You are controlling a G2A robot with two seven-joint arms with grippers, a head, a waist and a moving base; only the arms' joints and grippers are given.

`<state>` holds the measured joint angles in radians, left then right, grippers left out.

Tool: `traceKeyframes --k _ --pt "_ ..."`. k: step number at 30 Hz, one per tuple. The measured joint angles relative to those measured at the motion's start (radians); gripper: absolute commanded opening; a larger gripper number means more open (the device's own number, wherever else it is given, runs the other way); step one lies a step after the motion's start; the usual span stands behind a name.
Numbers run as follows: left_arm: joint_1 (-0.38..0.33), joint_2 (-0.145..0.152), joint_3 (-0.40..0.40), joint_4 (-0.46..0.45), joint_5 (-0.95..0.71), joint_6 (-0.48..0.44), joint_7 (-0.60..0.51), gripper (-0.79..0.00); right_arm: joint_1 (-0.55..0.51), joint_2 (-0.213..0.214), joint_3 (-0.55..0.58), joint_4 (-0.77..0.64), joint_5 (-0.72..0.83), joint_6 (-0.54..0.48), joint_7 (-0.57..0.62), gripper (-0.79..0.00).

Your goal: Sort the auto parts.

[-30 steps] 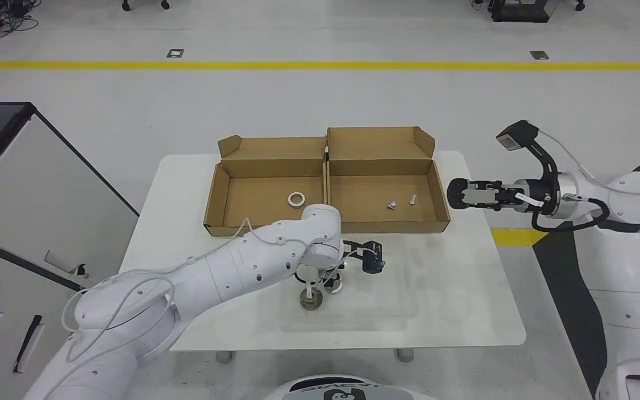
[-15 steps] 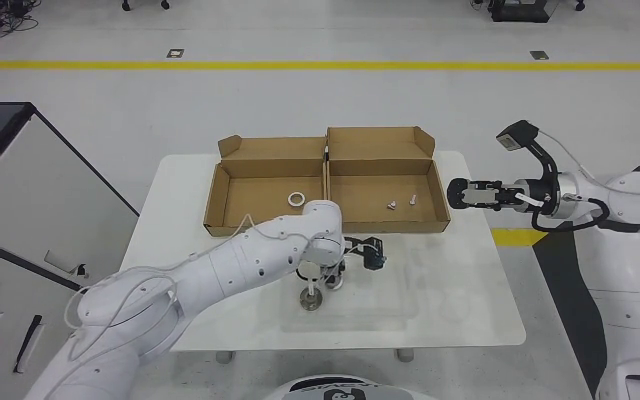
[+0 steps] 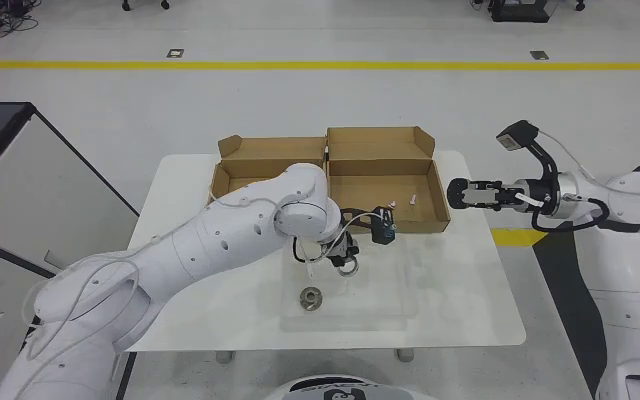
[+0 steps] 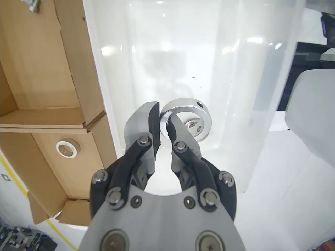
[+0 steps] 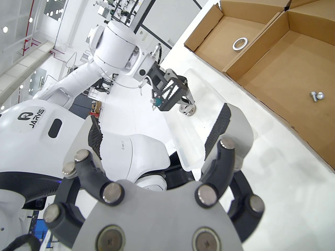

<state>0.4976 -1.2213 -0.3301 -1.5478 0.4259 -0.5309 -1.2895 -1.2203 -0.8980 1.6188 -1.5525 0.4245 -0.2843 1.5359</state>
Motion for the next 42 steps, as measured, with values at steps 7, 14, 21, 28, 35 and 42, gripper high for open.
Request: traceKeyframes --k 7,14,21,28,35,42 --pt "0.001 0.003 -0.004 -0.001 -0.003 -0.003 0.004 -0.785 0.000 0.000 0.000 0.000 0.000 0.000 0.000 0.000" --pt "0.040 0.030 -0.108 0.056 -0.116 -0.092 0.166 -0.785 0.000 0.000 0.000 0.000 0.000 0.000 0.000 0.000" --pt "0.137 0.097 -0.275 0.060 -0.196 -0.209 0.312 -0.785 0.000 0.000 0.000 0.000 0.000 0.000 0.000 0.000" --pt "0.240 0.155 -0.430 0.034 -0.288 -0.340 0.400 -0.785 0.000 0.000 0.000 0.000 0.000 0.000 0.000 0.000" --pt "0.345 0.198 -0.586 -0.012 -0.367 -0.432 0.523 -0.785 0.000 0.000 0.000 0.000 0.000 0.000 0.000 0.000" --pt "0.409 0.225 -0.680 -0.099 -0.538 -0.481 0.583 -0.785 0.000 0.000 0.000 0.000 0.000 0.000 0.000 0.000"
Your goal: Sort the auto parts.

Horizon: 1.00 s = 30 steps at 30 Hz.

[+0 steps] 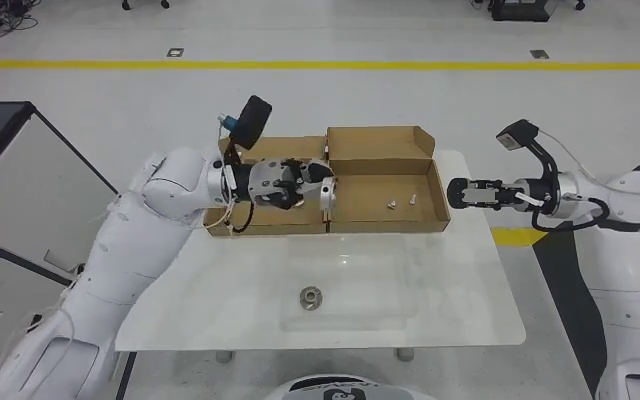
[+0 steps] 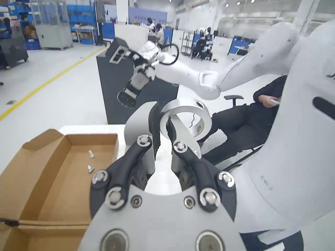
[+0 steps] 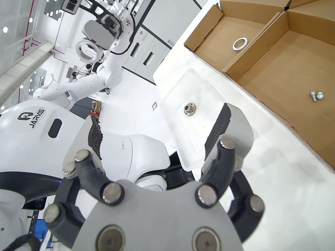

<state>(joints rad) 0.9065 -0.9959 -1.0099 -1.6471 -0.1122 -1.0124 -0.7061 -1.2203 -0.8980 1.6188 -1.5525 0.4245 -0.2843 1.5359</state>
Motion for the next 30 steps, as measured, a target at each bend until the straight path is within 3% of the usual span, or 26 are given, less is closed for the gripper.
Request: traceKeyframes --k 7,18,25,30 --pt "0.015 0.003 -0.050 -0.104 -0.217 0.000 -0.063 -0.785 0.000 0.000 0.000 0.000 0.000 0.000 0.000 0.000" --pt "0.021 -0.038 -0.093 -0.228 -0.512 0.000 -0.102 -0.785 0.000 0.000 0.000 0.000 0.000 0.000 0.000 0.000" --pt "0.046 -0.078 -0.135 -0.228 -0.643 0.000 -0.102 -0.785 0.000 0.000 0.000 0.000 0.000 0.000 0.000 0.000" --pt "0.047 -0.082 -0.141 -0.202 -0.597 0.000 -0.102 -0.785 0.000 0.000 0.000 0.000 0.000 0.000 0.000 0.000"
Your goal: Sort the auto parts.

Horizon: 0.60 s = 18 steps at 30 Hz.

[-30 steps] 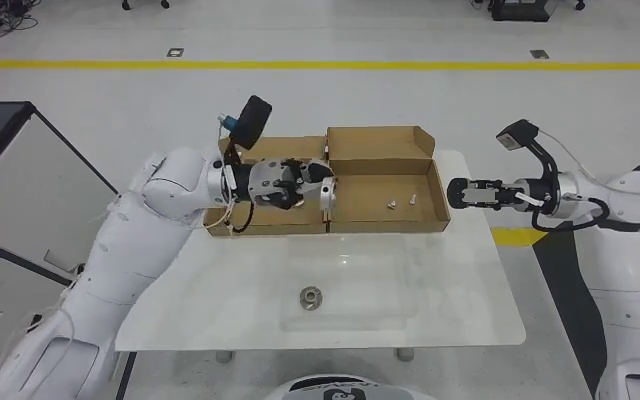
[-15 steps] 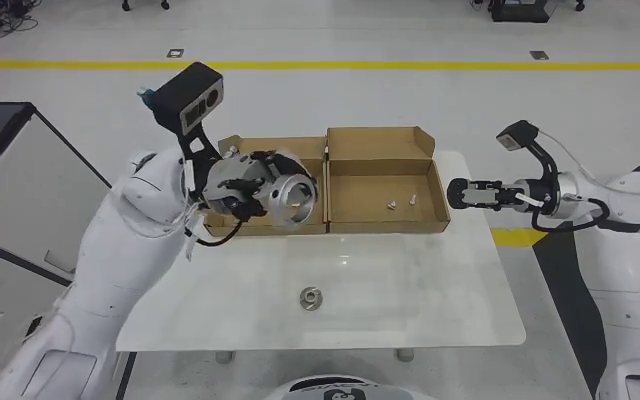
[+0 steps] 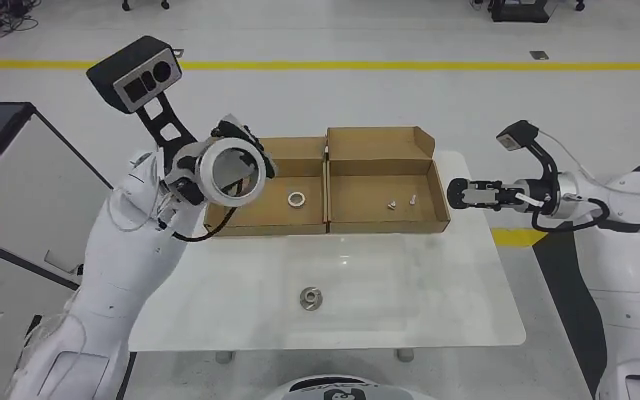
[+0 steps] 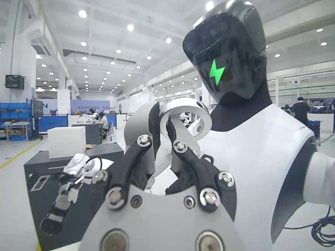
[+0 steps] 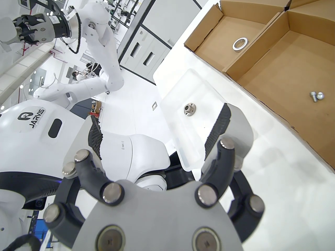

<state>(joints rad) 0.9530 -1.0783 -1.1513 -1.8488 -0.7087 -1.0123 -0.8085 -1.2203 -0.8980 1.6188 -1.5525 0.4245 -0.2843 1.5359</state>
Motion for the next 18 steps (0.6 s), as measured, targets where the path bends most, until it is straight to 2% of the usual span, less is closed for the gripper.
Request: traceKeyframes --k 8,13,18 --pt "0.002 0.000 0.000 -0.003 -0.005 0.003 0.004 -0.785 0.000 0.000 0.000 0.000 0.000 0.000 0.000 0.000" --pt "0.026 -0.011 -0.002 -0.024 -0.019 0.015 0.102 -0.785 0.000 0.000 0.000 0.000 0.000 0.000 0.000 0.000" --pt "0.036 -0.024 0.019 -0.038 -0.143 -0.001 0.150 -0.785 0.000 0.000 0.000 0.000 0.000 0.000 0.000 0.000"
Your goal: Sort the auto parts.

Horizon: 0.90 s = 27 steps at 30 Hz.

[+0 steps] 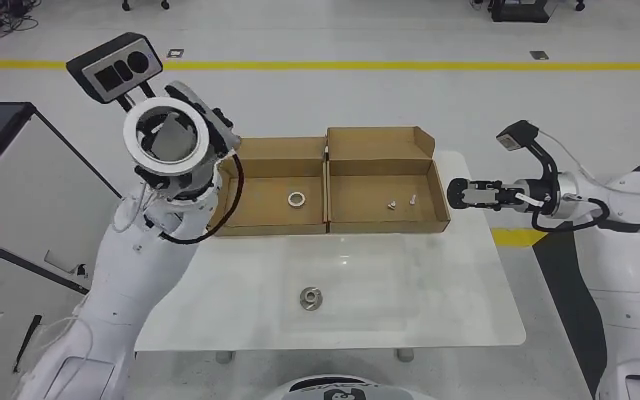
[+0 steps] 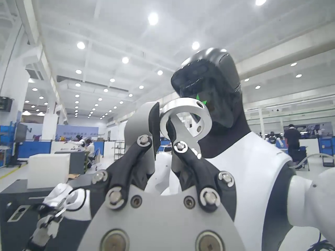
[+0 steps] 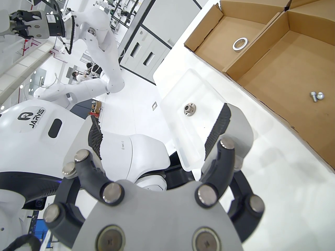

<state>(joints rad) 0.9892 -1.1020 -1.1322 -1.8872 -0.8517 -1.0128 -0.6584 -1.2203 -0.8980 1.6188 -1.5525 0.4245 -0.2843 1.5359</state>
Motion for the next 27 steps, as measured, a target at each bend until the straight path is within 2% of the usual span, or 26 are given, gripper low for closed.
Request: traceKeyframes --k 7,11,14,18,21,27 --pt "0.004 -0.017 -0.009 0.005 -0.134 0.001 -0.062 -0.785 0.000 0.000 0.000 0.000 0.000 0.000 0.000 0.000" --pt "0.006 -0.020 -0.030 0.043 -0.071 0.003 -0.114 -0.785 0.000 0.000 0.000 0.000 0.000 0.000 0.000 0.000" --pt "0.007 -0.019 -0.055 0.065 0.045 0.017 -0.137 -0.785 0.000 0.000 0.000 0.000 0.000 0.000 0.000 0.000" --pt "0.020 -0.021 -0.078 0.058 0.194 0.035 -0.115 -0.785 0.000 0.000 0.000 0.000 0.000 0.000 0.000 0.000" --pt "0.031 -0.025 -0.078 0.043 0.234 0.040 -0.079 -0.785 0.000 0.000 0.000 0.000 0.000 0.000 0.000 0.000" --pt "0.045 -0.036 -0.052 0.016 0.108 0.021 -0.004 -0.785 0.000 0.000 0.000 0.000 0.000 0.000 0.000 0.000"
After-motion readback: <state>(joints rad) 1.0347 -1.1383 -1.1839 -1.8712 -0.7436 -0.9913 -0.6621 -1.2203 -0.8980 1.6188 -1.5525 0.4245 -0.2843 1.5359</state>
